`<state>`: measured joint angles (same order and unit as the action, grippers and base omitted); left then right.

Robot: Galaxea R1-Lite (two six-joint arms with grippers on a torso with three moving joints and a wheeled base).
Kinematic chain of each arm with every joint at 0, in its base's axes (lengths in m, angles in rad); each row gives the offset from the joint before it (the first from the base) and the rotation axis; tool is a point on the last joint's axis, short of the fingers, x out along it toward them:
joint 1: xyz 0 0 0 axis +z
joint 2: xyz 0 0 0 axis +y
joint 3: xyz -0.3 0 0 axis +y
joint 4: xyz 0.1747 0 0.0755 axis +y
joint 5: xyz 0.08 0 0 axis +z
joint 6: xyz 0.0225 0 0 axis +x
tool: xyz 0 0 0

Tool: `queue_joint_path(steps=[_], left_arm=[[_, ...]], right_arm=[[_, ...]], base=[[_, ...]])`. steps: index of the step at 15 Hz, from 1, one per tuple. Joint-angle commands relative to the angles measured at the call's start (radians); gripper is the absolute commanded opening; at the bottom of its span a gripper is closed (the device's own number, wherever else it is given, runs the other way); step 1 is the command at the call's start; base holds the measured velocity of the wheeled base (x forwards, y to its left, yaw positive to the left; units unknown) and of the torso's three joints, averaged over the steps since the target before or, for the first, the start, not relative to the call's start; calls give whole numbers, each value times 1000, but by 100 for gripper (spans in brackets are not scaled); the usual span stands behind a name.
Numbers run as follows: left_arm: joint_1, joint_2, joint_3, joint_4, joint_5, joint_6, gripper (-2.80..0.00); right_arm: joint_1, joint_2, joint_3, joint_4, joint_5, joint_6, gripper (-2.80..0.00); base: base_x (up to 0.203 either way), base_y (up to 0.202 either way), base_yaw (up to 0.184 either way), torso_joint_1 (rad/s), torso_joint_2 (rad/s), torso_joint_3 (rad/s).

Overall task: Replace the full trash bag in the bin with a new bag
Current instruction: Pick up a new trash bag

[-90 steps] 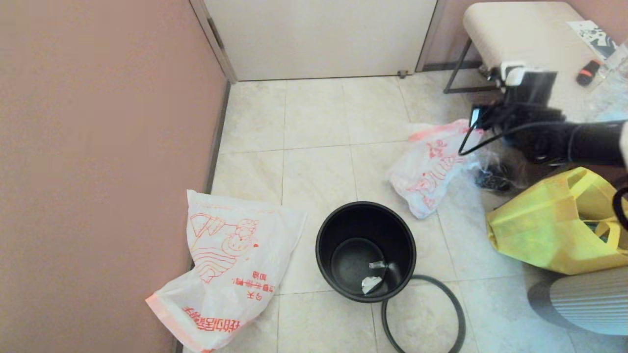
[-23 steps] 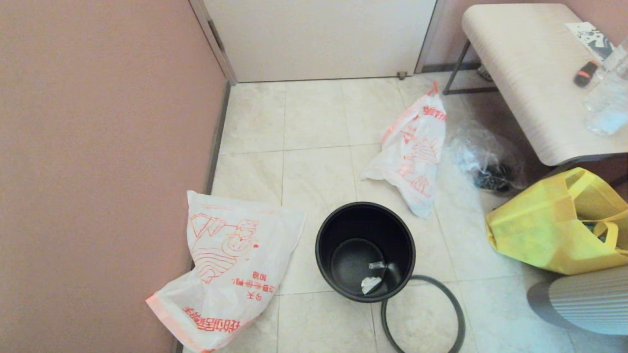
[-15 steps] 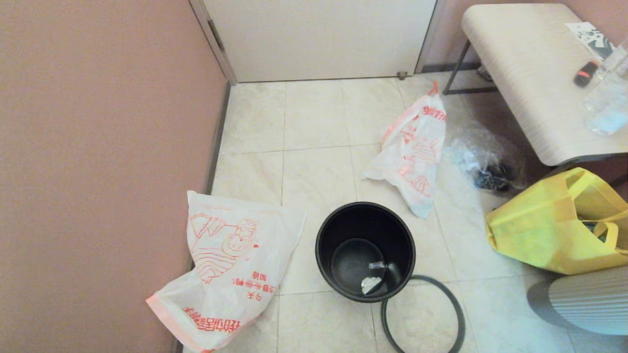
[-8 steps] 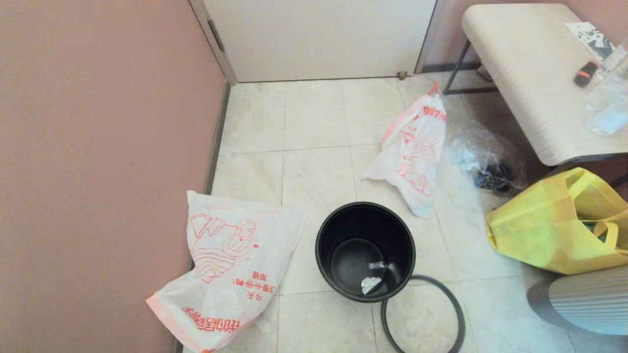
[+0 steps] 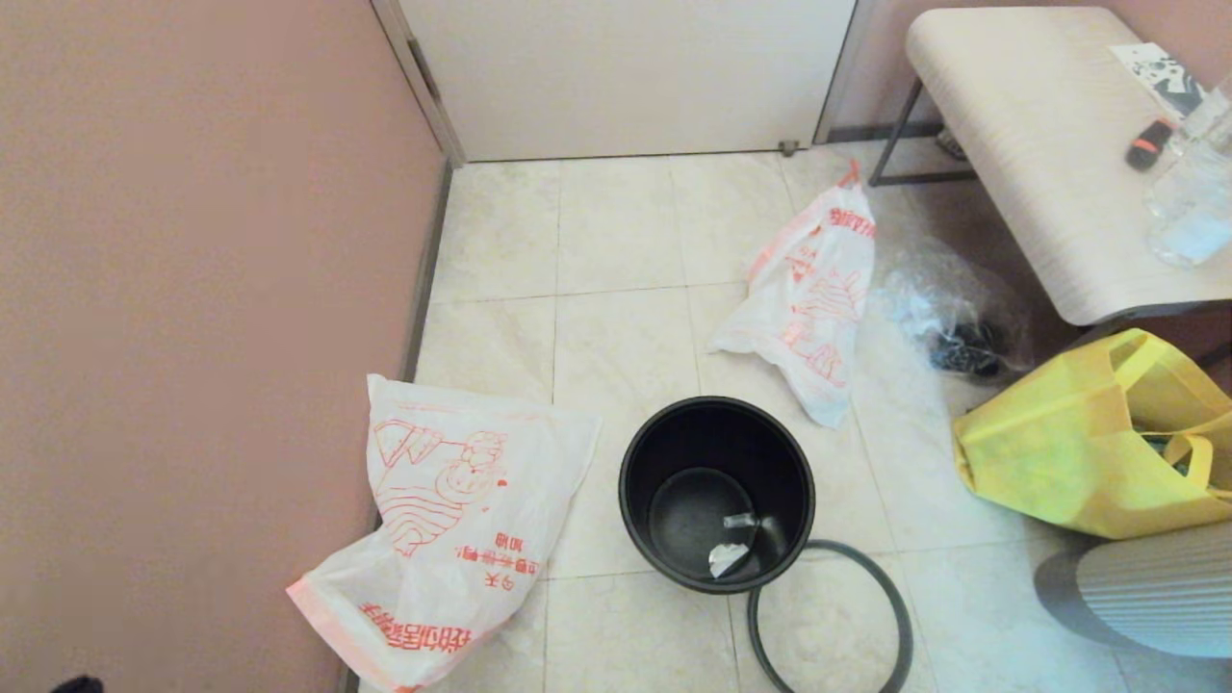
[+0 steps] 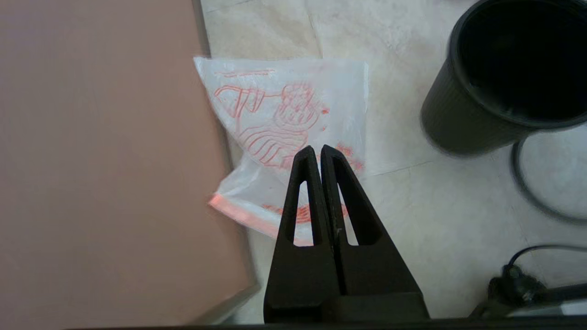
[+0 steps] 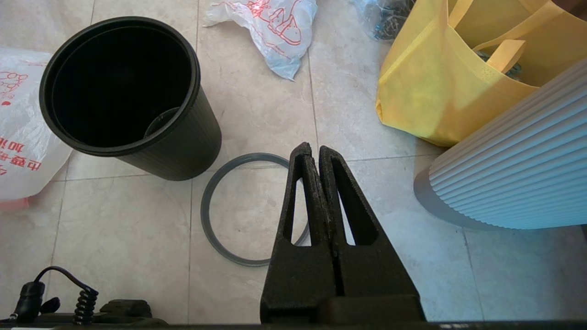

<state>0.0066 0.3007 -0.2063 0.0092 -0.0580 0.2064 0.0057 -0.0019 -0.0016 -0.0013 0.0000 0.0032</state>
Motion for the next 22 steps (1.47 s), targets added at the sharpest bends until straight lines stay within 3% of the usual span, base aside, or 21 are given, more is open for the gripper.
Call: queue_joint_path(steps=[1,5,8,10,13,15,18,22], left_arm=[[2,225,-102,41,8,36,-280],[0,585,-260,202,67,150,-280],[-20,904,-325,230,146,154,-280],[-75,1108,-349,209,192,92,-280],[-171,1417,-390,130,238,-74,-280],[-202,1613,-423,52,256,-151,-280],[-214,1834,-484,-66,280,-210,-280],[-225,2000,-567,-164,311,-232,-280]], right_arm=[[0,2,0,0,0,0,-280],[0,2,0,0,0,0,-280],[0,2,0,0,0,0,-280],[0,2,0,0,0,0,-280],[0,2,0,0,0,0,-280],[0,2,0,0,0,0,-280],[0,2,0,0,0,0,-280],[0,2,0,0,0,0,-280]], base=[[0,0,0,0,0,0],[0,0,0,0,0,0],[0,0,0,0,0,0],[0,0,0,0,0,0],[0,0,0,0,0,0],[0,0,0,0,0,0],[0,0,0,0,0,0],[0,0,0,0,0,0]])
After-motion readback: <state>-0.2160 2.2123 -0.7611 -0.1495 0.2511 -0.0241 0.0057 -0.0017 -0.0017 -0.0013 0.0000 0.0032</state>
